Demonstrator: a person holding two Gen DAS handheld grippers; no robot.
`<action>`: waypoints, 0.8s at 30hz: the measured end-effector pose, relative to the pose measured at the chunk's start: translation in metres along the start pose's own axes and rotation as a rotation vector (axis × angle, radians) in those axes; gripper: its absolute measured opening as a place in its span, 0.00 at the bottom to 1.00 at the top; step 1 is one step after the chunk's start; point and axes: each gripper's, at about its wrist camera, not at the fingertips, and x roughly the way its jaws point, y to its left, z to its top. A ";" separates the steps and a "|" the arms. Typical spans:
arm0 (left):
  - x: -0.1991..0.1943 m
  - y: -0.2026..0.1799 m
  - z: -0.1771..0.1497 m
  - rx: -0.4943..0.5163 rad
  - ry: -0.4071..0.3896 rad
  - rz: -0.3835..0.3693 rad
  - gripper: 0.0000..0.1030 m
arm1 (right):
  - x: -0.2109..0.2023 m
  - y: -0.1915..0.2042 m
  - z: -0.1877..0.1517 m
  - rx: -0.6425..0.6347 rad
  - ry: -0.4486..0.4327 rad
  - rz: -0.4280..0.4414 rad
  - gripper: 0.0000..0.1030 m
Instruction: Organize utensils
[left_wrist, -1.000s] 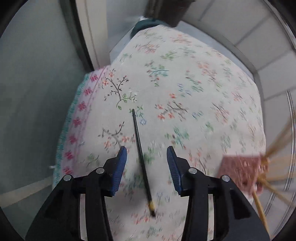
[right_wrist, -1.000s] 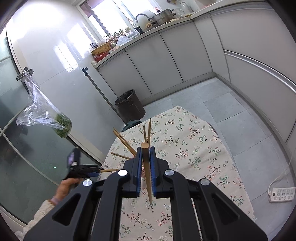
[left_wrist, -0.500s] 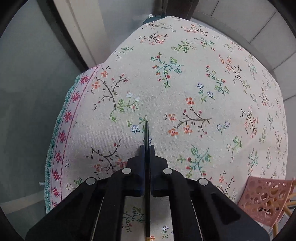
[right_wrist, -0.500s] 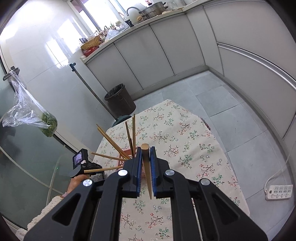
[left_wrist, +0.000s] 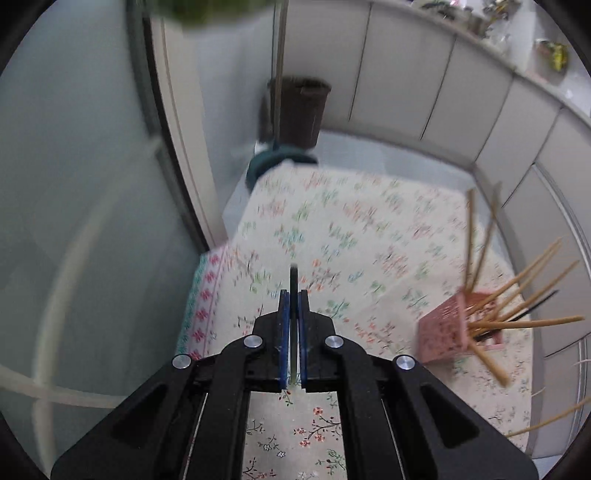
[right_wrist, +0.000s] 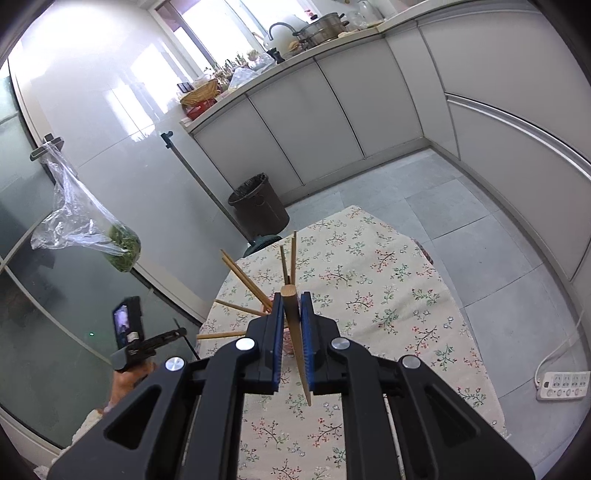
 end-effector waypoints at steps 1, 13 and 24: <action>-0.008 -0.002 -0.002 0.004 -0.023 -0.005 0.03 | -0.002 0.001 0.000 0.001 -0.004 0.004 0.10; -0.101 -0.070 0.057 0.122 -0.216 -0.107 0.03 | -0.005 -0.002 0.003 0.023 -0.008 0.018 0.10; -0.115 -0.133 0.046 0.239 -0.256 -0.196 0.03 | -0.007 -0.008 0.006 0.031 -0.013 0.017 0.10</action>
